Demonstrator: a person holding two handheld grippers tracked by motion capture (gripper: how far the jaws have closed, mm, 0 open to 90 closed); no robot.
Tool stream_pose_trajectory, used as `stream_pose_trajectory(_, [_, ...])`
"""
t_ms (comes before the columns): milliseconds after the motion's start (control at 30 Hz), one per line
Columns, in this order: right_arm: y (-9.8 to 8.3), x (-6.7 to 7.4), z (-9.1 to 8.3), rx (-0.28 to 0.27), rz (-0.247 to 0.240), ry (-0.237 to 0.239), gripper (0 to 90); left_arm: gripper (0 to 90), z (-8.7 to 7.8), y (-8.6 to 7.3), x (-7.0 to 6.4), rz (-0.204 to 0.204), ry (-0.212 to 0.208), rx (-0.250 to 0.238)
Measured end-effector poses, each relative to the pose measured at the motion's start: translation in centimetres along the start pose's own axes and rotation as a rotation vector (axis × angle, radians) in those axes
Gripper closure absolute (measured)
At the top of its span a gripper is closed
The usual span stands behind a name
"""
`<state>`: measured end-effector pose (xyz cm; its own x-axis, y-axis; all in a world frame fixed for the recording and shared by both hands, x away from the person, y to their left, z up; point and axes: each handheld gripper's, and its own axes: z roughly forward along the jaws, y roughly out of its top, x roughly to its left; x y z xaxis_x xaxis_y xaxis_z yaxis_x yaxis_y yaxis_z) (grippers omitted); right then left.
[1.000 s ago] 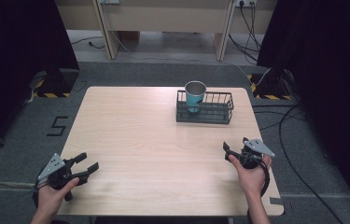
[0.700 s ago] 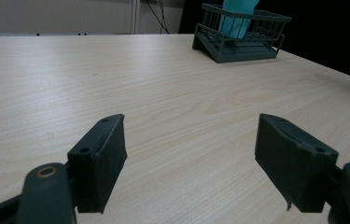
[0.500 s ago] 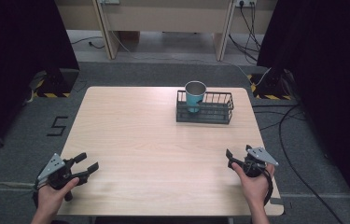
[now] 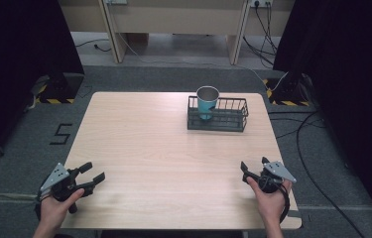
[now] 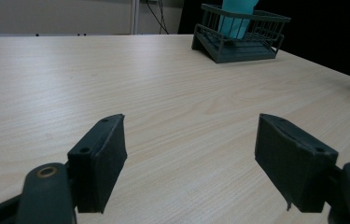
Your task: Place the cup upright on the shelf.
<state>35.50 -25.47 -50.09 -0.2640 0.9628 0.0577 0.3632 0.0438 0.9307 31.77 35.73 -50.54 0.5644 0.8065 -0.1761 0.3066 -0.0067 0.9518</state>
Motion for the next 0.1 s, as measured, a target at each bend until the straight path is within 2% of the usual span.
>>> stream_pose_trajectory(100, [-0.15, 0.06, -0.02, -0.003, -0.008, -0.001, 16.4, 24.1, 0.01, 0.01, 0.01, 0.001, 0.0, -0.001])
